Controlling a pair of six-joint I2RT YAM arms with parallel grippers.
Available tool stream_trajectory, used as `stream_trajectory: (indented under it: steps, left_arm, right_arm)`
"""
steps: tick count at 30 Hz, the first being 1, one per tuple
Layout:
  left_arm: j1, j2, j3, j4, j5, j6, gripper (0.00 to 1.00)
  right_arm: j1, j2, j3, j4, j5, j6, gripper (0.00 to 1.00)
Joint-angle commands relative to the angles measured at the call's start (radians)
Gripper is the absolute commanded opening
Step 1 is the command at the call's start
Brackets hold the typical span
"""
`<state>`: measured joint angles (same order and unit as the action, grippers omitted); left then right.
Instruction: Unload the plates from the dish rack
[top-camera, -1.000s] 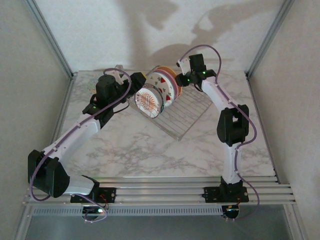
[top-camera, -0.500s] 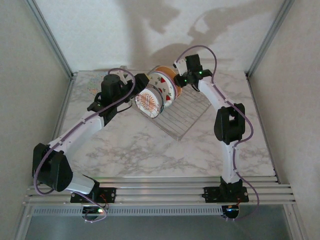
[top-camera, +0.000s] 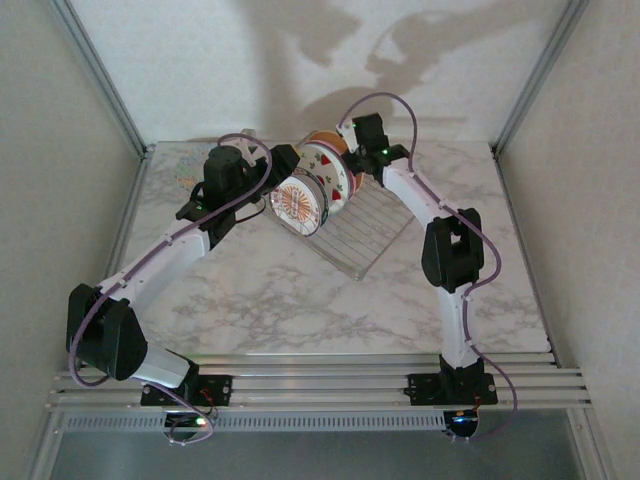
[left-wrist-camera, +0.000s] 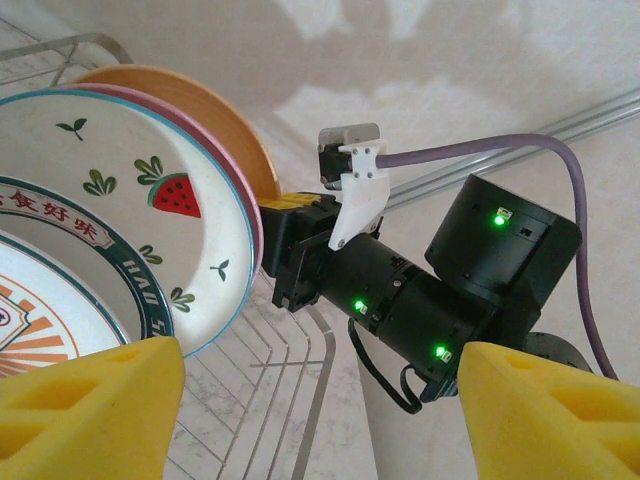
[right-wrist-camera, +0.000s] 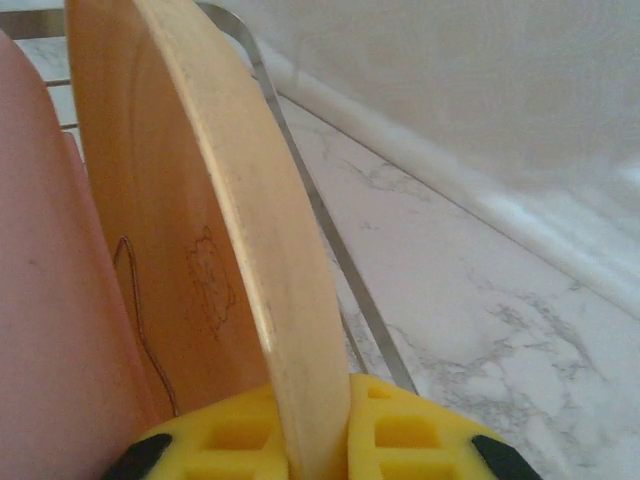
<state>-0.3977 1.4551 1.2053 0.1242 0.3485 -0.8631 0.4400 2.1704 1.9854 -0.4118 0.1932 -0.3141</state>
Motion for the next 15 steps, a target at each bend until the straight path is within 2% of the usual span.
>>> stream_trajectory:
  steps: [1, 6, 15]
  left_arm:
    - [-0.007, 0.010, 0.030, 0.032, 0.023, 0.015, 0.72]
    - [-0.007, 0.011, 0.021, 0.045, 0.027, 0.008, 0.72]
    - [-0.007, 0.017, 0.013, 0.083, 0.038, -0.013, 0.72]
  right_arm:
    - [0.034, -0.074, -0.013, 0.073, 0.103, -0.031, 0.00]
    - [0.058, -0.112, -0.043, 0.126, 0.223, -0.044, 0.00]
    - [0.077, -0.177, -0.094, 0.199, 0.339, -0.099, 0.00]
